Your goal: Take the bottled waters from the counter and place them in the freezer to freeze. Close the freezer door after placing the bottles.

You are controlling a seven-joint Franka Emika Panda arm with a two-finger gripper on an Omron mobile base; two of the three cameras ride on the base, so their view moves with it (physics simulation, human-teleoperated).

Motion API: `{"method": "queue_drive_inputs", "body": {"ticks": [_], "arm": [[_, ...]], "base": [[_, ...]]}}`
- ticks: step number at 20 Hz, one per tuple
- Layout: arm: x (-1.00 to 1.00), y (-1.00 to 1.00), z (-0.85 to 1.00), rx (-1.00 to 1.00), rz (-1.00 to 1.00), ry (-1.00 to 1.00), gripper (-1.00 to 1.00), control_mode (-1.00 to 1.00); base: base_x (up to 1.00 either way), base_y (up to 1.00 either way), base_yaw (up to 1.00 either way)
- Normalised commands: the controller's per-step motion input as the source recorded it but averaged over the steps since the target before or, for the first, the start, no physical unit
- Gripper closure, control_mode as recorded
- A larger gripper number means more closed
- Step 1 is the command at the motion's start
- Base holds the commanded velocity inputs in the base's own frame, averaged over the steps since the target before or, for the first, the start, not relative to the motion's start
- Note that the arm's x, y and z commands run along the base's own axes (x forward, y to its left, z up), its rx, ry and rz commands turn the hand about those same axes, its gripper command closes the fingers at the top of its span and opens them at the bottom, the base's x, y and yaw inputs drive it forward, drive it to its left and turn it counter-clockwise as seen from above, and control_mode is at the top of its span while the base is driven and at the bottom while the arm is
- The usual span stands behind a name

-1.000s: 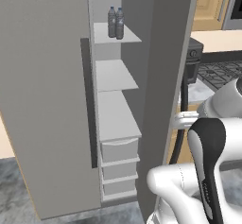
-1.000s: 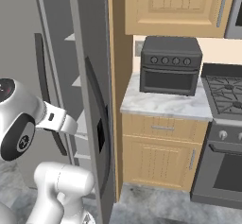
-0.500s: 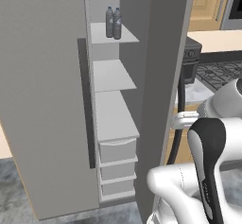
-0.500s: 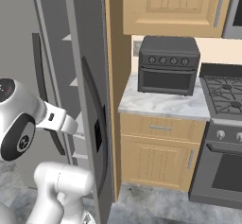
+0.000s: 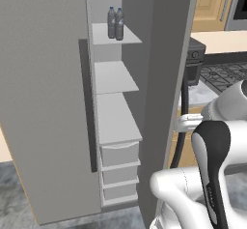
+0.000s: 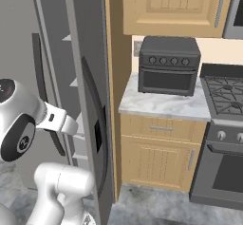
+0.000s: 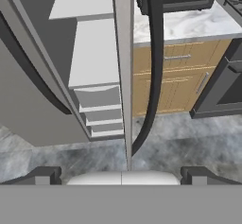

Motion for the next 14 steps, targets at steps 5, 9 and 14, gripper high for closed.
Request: {"method": "queue_drive_inputs", "body": {"ticks": [5,9,14], "arm": [[0.0,0.0,0.0,0.0,0.0,0.0,-1.0,1.0],[0.0,0.0,0.0,0.0,0.0,0.0,-1.0,1.0],[0.03,0.0,0.0,0.0,0.0,0.0,-1.0,-1.0]], "base": [[0.0,0.0,0.0],[0.0,0.0,0.0],[0.0,0.0,0.0]]}}
